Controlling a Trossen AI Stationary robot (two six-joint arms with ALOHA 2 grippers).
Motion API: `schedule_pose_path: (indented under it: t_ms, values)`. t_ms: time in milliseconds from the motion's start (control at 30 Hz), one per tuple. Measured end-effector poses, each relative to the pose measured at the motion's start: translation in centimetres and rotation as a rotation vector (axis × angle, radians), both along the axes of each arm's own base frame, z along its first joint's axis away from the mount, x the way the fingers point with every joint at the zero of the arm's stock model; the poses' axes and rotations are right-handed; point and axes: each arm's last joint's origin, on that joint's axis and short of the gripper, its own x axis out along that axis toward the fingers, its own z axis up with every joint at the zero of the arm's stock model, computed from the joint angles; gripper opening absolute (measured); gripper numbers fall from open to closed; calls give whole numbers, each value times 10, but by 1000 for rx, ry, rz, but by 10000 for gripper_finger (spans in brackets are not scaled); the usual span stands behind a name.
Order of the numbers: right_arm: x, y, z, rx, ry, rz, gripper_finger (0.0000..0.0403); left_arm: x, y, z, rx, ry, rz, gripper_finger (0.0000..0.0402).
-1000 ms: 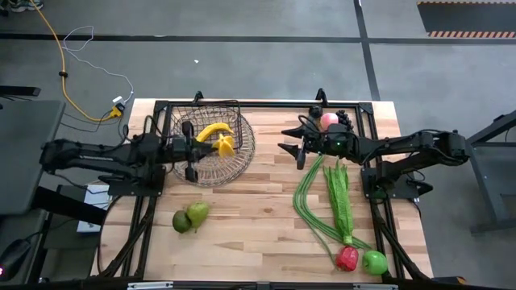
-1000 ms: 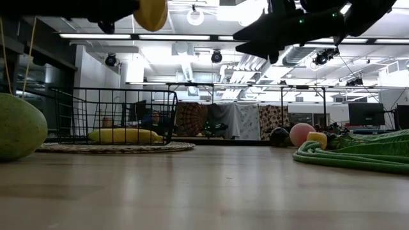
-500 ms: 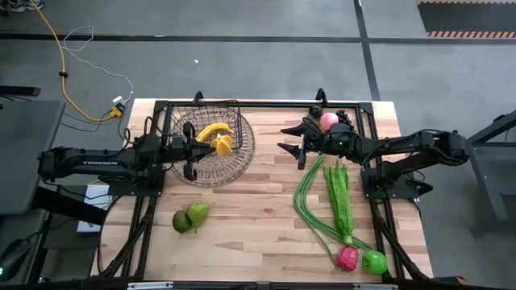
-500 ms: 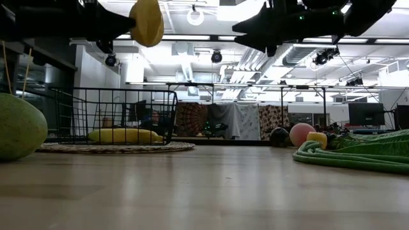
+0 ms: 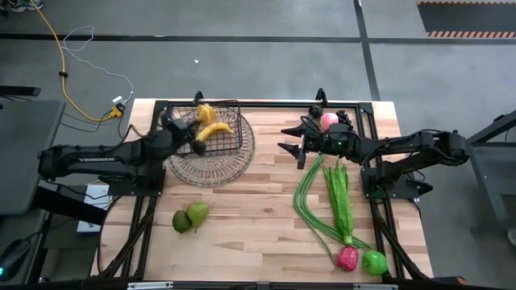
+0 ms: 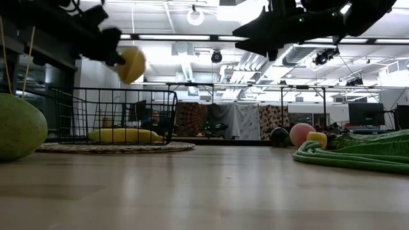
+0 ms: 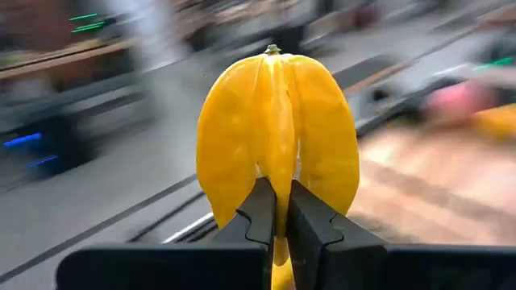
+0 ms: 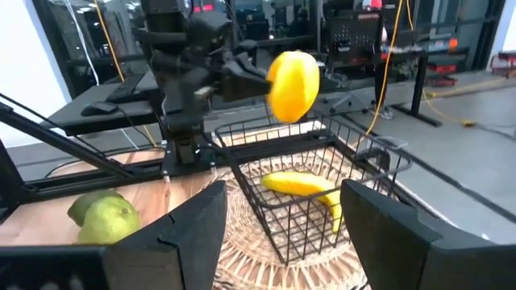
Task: Build produce basket
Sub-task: Put the yellow starfruit into the wire basket
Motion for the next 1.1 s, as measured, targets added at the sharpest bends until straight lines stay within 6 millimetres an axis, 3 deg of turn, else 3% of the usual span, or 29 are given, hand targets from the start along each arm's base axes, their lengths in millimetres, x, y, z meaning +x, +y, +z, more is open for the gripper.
schedule_pose_path:
  t_ms: [300,467,933,1100]
  values:
    - [6,-1,-10,39,29,-2,233,9,21,-8,-122,269,253,5]
    - [9,-2,-14,40,40,-5,233,11,29,-12,-288,352,263,5]
    - [9,-2,-14,72,30,-7,233,5,45,-27,-438,454,306,5]
    - [9,-2,-14,67,30,-7,233,7,49,-33,-452,489,323,26]
